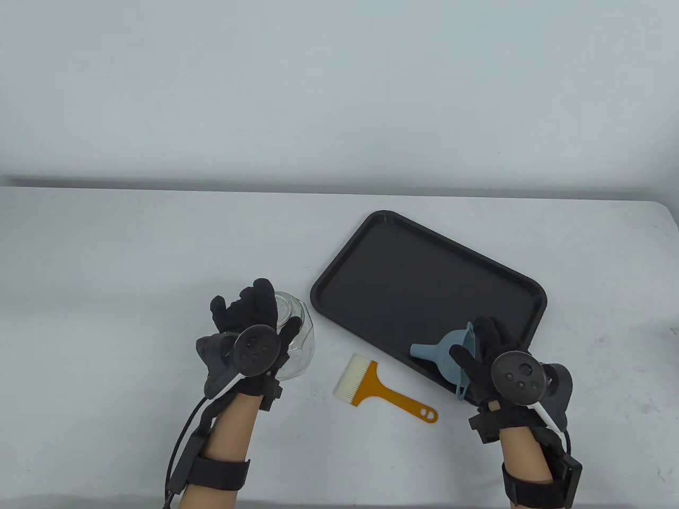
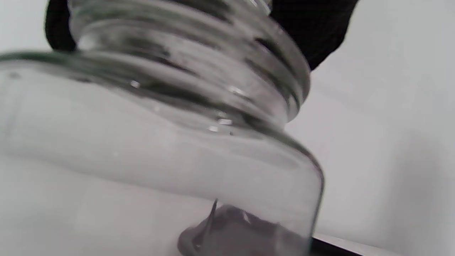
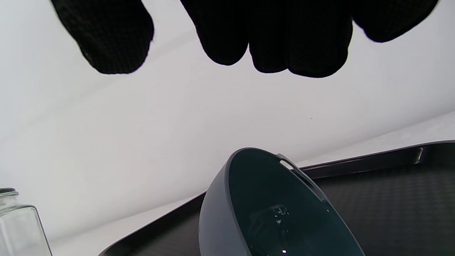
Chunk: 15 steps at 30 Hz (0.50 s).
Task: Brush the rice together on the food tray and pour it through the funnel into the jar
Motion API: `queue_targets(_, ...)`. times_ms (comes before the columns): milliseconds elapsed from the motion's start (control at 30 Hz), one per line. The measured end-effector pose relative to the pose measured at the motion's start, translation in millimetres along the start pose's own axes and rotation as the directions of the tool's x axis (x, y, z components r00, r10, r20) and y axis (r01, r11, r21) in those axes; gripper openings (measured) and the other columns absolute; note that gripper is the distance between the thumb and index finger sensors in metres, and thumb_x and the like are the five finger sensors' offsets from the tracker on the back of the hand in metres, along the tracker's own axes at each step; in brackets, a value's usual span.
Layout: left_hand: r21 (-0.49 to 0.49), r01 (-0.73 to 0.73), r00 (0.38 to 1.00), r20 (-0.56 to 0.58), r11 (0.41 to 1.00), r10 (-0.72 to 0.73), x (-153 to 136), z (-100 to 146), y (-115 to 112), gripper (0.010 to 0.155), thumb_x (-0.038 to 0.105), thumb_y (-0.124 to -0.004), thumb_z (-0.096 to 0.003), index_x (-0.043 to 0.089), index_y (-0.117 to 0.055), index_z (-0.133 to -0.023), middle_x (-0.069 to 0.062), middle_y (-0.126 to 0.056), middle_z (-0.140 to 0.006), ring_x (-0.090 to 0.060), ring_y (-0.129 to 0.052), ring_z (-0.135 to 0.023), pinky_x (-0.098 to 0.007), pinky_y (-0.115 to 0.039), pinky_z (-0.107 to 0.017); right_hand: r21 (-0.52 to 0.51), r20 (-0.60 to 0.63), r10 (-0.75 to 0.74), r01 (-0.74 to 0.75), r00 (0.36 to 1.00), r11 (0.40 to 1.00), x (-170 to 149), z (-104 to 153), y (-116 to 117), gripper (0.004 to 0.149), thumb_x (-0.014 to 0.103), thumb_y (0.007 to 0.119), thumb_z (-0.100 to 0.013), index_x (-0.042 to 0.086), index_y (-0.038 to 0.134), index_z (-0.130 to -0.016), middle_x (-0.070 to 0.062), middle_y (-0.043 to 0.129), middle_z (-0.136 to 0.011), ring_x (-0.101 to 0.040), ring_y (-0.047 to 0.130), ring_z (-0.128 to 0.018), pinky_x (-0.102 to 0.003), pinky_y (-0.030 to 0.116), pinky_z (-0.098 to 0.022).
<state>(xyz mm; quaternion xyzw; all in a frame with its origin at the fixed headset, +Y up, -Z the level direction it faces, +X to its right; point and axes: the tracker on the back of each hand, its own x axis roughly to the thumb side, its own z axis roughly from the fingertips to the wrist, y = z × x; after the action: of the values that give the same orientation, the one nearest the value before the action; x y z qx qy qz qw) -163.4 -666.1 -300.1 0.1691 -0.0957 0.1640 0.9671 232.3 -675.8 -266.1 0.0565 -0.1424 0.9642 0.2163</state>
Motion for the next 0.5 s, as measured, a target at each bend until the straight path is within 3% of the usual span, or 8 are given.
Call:
queue_targets(233,-0.033,-0.046,0.999,-0.021,0.998,0.046,0,2,2,0.085,0.044,-0.073,-0.0532,-0.009,-0.041,-0.111,-0.047,-0.054,-0.101,-0.073,-0.064,-0.081,-0.086,-0.026,-0.061,0.002,0.002,0.003,-0.003,1.000,1.000,1,0,0,0.069,0.048,0.072,-0.049,-0.003,0.061,-0.095,-0.032,0.061,-0.097,-0.058,0.073,-0.080,-0.071,0.055,-0.052)
queue_targets(500,0.034,-0.027,0.996,0.081,0.999,0.024,16,14,13,0.086,0.044,-0.070,-0.0543,-0.009,-0.035,-0.112,-0.047,-0.042,-0.106,-0.075,-0.052,-0.088,-0.086,-0.024,-0.062,-0.015,0.041,0.030,-0.030,0.999,0.999,7,2,1,0.073,0.049,0.072,-0.049,-0.003,0.055,-0.099,-0.033,0.057,-0.099,-0.061,0.068,-0.083,-0.073,0.050,-0.053)
